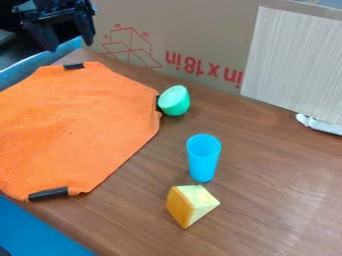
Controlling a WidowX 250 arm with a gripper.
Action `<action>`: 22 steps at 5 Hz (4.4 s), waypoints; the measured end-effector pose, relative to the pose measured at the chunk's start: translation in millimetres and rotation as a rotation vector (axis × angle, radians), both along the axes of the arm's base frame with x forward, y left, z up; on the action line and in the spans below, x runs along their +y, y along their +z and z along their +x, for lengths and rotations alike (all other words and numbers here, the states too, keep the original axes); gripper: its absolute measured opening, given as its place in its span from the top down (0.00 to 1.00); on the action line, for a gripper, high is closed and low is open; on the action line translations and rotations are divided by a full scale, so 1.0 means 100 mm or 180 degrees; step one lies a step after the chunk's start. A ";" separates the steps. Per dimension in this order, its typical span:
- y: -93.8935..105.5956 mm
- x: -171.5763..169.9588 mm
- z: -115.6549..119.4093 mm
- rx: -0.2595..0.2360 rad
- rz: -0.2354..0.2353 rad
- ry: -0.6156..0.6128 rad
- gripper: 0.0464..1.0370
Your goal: Move the blue object to the top right edge of the cloth
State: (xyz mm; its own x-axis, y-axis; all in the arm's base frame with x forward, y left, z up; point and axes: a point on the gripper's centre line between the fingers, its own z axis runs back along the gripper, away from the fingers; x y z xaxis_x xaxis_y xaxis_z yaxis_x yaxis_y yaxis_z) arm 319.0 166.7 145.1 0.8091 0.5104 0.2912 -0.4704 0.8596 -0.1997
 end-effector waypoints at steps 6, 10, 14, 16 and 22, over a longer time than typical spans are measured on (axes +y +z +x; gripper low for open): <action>-0.47 -0.97 0.11 0.0489 0.0261 -0.0958 0.04; -0.54 -1.80 0.03 0.0479 0.0339 -0.1566 0.04; -0.59 -2.03 0.02 0.0419 0.0419 -0.1684 0.04; -0.82 -2.02 0.04 0.0586 0.0470 -0.1654 0.04; -0.66 -1.51 -0.04 0.0330 0.0156 -0.1456 0.98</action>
State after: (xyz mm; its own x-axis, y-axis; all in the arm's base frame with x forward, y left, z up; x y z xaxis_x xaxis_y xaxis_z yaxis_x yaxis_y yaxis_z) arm 315.1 15.3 79.5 0.9739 0.0823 0.2117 -0.0563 0.9905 -0.1258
